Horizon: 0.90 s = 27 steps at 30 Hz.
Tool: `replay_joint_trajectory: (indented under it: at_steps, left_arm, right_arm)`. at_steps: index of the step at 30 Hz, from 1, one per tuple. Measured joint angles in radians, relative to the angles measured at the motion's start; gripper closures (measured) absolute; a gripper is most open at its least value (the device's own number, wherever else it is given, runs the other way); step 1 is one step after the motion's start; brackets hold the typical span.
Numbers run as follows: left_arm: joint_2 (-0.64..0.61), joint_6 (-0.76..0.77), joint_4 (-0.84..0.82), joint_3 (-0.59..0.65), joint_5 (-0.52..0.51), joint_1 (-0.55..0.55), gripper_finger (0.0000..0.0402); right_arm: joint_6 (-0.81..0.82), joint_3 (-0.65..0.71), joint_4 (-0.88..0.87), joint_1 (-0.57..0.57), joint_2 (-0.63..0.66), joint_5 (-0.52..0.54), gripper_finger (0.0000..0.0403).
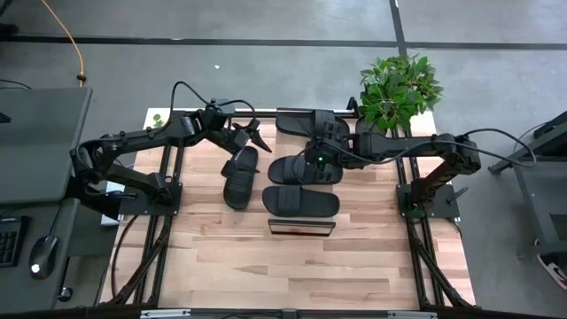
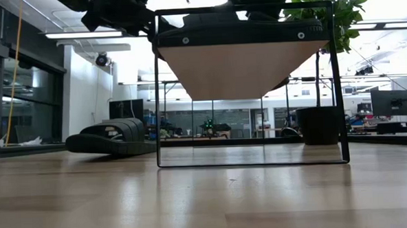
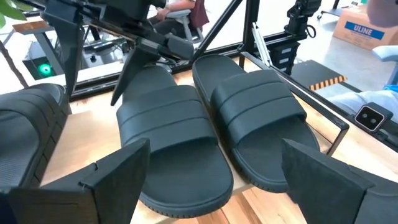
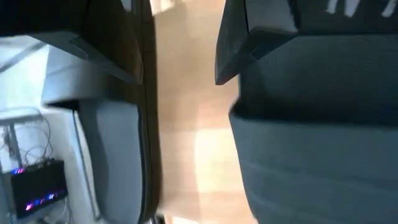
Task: Pick and place slides into the shelf
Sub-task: Adjust the middle black slipper on the shelf
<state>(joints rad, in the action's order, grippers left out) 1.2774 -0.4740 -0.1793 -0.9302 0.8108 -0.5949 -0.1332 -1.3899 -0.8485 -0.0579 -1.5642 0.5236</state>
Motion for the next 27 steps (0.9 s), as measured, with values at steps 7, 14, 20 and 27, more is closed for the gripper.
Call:
replay_joint_trajectory:
  at_steps: [7,14,20,27]
  left_arm:
    - [0.0,0.0,-0.004,0.0,0.0,0.0,0.006]
    - [0.0,0.0,-0.003,0.0,0.0,0.0,0.006]
    - [0.0,0.0,-0.003,0.0,0.0,0.0,0.006]
    - [0.0,0.0,-0.002,0.0,0.0,0.0,0.006]
  right_arm:
    - [0.028,0.0,-0.005,0.005,0.0,-0.048,0.0208]
    - [0.026,0.0,0.069,0.008,0.0,-0.108,0.0208]
    - [0.002,-0.001,0.159,0.008,0.0,-0.161,0.0208]
    - [-0.003,-0.001,0.175,0.008,0.0,-0.161,0.0208]
